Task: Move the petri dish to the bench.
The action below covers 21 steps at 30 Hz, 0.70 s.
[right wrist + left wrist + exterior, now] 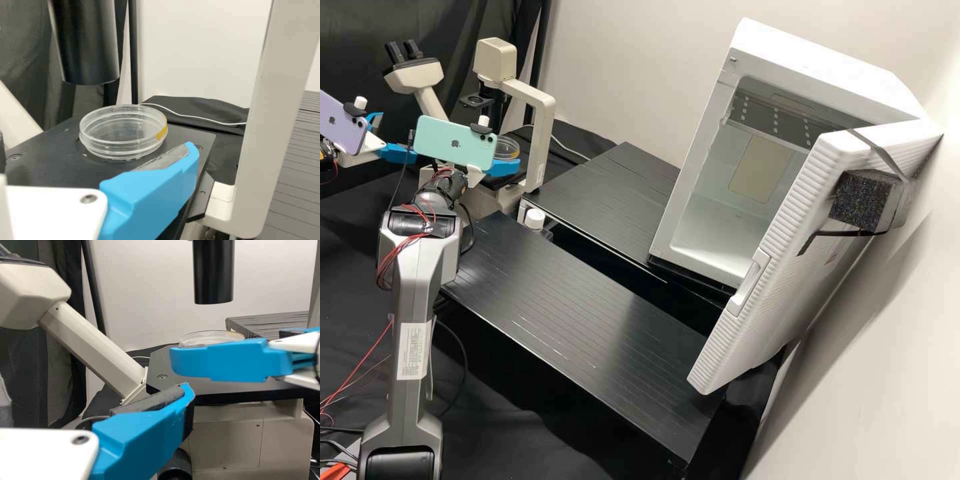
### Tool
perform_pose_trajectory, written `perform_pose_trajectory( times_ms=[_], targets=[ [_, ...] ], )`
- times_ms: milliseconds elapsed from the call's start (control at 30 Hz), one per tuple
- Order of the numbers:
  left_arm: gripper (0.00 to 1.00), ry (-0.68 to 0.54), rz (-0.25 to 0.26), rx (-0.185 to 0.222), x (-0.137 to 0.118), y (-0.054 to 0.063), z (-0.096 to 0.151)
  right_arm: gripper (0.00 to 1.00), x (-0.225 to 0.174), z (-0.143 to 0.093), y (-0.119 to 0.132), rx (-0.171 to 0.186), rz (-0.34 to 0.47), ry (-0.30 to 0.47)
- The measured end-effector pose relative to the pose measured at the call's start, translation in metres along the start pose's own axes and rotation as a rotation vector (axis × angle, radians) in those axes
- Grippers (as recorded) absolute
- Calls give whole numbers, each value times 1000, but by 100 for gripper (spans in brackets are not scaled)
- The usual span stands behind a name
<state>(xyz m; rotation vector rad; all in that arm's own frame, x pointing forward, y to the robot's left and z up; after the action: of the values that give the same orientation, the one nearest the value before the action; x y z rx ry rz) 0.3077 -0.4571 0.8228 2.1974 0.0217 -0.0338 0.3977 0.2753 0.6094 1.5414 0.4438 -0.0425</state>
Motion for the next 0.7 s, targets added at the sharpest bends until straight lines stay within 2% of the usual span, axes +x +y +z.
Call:
perform_pose_trajectory(
  times_ms=[300, 700],
  targets=[
    [100, 0, 0, 0, 0, 0, 0, 100, 13, -4, -8, -43, -17, -21],
    [100, 0, 0, 0, 0, 0, 0, 100, 26, 0, -13, -70, -10, -79]
  ],
)
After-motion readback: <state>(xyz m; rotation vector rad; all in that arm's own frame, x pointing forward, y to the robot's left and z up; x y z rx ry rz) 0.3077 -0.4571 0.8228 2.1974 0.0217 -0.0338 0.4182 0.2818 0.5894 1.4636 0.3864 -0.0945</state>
